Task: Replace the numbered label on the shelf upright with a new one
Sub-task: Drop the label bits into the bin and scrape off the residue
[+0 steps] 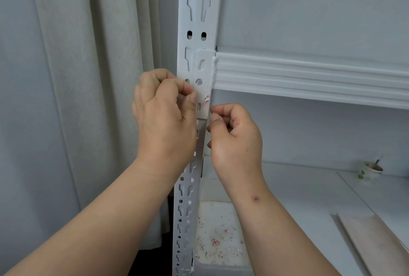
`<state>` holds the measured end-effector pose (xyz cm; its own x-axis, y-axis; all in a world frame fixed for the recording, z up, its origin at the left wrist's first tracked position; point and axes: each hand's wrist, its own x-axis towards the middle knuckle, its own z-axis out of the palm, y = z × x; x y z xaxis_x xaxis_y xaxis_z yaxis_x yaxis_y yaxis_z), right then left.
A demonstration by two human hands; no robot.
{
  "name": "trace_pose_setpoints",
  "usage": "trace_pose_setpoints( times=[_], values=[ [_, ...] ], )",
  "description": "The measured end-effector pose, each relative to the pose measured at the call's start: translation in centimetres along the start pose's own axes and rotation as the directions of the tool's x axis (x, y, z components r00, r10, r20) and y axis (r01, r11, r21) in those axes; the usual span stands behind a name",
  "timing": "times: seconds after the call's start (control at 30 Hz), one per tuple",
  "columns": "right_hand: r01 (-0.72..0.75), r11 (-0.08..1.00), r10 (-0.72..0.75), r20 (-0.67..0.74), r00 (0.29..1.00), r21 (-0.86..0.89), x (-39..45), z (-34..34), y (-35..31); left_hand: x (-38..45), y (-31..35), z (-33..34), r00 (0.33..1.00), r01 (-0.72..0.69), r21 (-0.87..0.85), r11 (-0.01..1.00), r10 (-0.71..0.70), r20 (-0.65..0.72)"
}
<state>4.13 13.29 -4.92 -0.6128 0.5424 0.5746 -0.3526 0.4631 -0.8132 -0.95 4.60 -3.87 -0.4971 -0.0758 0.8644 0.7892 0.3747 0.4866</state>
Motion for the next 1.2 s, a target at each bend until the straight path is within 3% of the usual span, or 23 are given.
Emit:
trace_pose_setpoints(
  times=[0.17, 0.43, 0.57, 0.7, 0.77, 0.87, 1.2],
  values=[
    [0.016, 1.000, -0.016, -0.025, 1.000, 0.006, 0.0, 0.4, -1.0, -0.4, 0.1, -0.5, 0.999, 0.012, -0.045, 0.999, -0.011, 0.032],
    [0.054, 0.986, -0.071, -0.101, 0.992, -0.159, 0.9, 0.6, -1.7, -0.6, 0.3, -0.1, 0.997, 0.062, -0.100, 0.993, -0.056, 0.059],
    [0.176, 0.927, -0.220, -0.102, 0.970, -0.331, 0.7, 0.7, -1.8, -0.6, 0.1, -0.2, 0.996, 0.071, -0.101, 0.992, -0.065, 0.065],
    [0.351, 0.783, -0.470, -0.119, 0.874, -0.513, 0.8, 0.6, -1.4, -0.6, 0.1, -0.2, 0.994, 0.091, -0.102, 0.991, -0.083, 0.077],
    [0.374, 0.731, -0.520, -0.112, 0.847, -0.571, 0.9, 0.8, -1.2, -0.6, 0.1, -0.2, 0.993, 0.095, -0.109, 0.989, -0.087, 0.075],
    [0.379, 0.724, -0.521, -0.097, 0.848, -0.576, 1.1, 0.9, -1.3, -0.6, 0.2, -0.3, 0.993, 0.103, -0.115, 0.988, -0.094, 0.078],
    [0.317, 0.847, -0.366, -0.034, 0.930, -0.426, 0.7, 0.6, -1.2, -0.6, 0.6, -0.4, 0.997, 0.076, -0.145, 0.986, -0.071, 0.044]
  ],
)
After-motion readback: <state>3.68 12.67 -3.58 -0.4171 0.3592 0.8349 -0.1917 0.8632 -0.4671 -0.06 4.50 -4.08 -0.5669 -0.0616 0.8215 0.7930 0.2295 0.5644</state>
